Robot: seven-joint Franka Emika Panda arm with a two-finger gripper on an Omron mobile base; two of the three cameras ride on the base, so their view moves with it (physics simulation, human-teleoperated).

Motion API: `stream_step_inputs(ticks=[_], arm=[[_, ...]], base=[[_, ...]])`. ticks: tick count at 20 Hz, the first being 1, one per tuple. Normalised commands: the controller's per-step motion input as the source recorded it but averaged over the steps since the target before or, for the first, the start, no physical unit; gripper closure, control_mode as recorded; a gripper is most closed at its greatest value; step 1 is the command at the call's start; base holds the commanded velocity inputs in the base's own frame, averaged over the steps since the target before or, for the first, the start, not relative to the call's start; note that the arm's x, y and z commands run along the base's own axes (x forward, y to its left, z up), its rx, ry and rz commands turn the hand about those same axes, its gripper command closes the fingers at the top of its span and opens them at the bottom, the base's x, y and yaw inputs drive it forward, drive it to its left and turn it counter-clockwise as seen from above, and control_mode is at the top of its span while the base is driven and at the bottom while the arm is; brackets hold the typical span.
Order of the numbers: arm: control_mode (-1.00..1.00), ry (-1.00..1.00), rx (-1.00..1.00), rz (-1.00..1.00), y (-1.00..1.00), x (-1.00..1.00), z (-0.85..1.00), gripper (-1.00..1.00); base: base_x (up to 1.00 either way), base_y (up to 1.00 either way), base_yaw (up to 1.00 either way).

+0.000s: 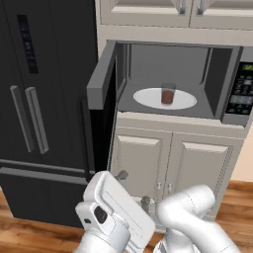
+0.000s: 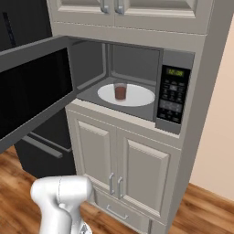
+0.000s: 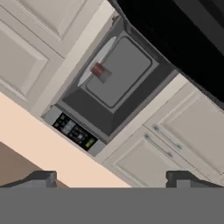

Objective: Place the microwavable item in the microwave. Then, close the microwave door and press the start button.

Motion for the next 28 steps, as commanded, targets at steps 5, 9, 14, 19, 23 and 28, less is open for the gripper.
stream_step_inputs(ticks=[5,9,14,19,23,28], arm=[[-1.00,0.12,-0.17,0.00,1.00,0.51,-0.49,-1.00],[-1.00,0.07,-0.12,0.00,1.00,1.00,-0.36,-1.00],[-1.00,0.12,-0.08,0.00,0.95,1.00,-0.34,-1.00],[-1.00,0.22,-0.04,-0.11,0.40,1.00,-0.36,-1.00],[-1.00,0.25,0.00,-0.10,-0.37,0.56,-0.23,-1.00],[-1.00,0.07,0.01,-0.06,-0.99,-0.02,-0.08,-1.00]], base=[[0.00,0.00,0.00],[0.00,0.00,0.00],[0.00,0.00,0.00],[0.00,0.00,0.00],[0.00,0.00,0.00],[0.00,0.00,0.00]])
